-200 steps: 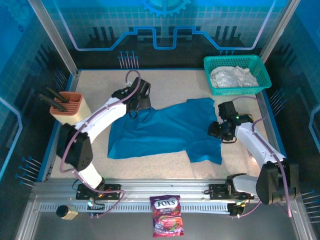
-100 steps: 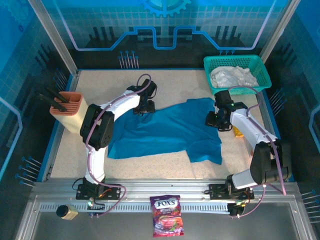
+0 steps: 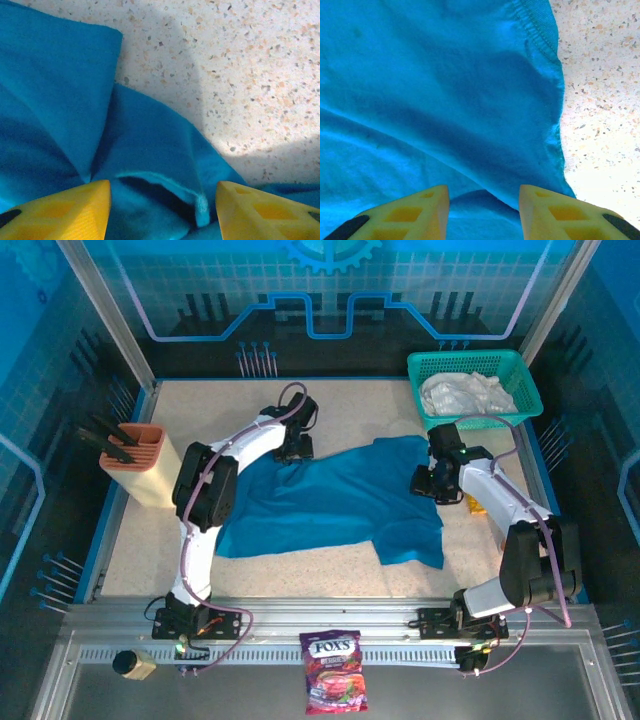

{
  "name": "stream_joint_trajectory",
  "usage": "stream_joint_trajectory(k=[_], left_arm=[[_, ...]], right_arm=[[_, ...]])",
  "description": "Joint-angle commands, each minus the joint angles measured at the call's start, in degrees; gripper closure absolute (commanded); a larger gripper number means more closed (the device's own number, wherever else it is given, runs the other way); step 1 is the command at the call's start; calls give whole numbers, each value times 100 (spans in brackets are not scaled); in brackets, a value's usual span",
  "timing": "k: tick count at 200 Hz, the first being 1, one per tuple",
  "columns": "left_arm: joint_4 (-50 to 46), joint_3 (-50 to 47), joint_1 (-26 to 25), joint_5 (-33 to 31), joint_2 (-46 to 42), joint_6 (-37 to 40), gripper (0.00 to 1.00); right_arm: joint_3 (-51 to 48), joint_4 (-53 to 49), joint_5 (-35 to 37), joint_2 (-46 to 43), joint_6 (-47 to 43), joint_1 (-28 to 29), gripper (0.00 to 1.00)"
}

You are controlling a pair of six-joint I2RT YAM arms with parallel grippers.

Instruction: Fold and stack the t-shirts

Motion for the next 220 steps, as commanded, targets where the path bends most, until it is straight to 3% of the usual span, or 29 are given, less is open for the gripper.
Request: stream_joint_trajectory(k=[1,35,42,63,123,155,192,204,220], left_arm=[[-111,356,87,-87,160,57,45],[-187,799,164,-155,394,93,59],[-197,867,169,-163,439,99,66],[-221,968,180,-172,468,101,100],[65,384,185,-272,-372,136,100],[-91,335,186,-17,-458,149,100],[-172,-12,178,152,-586,-33,60],[-202,-93,178,146,-592,-56,53],[-255,-102,178,203,-527,-56,53]], right_arm=[[0,-8,-95,58,-51,10,58],[153,49,65,262,-154,-12,43],[223,66,137,327,-185,-38,40],[491,173,280,640,-327,-170,35],[1610,393,24,2069,-604,-588,37],[1882,339,-61,2320,-546,-607,37],[1770,370,-127,2224,-516,-607,37],[1728,370,-131,2209,-531,-607,37],[1680,370,-137,2186,-541,-616,37]])
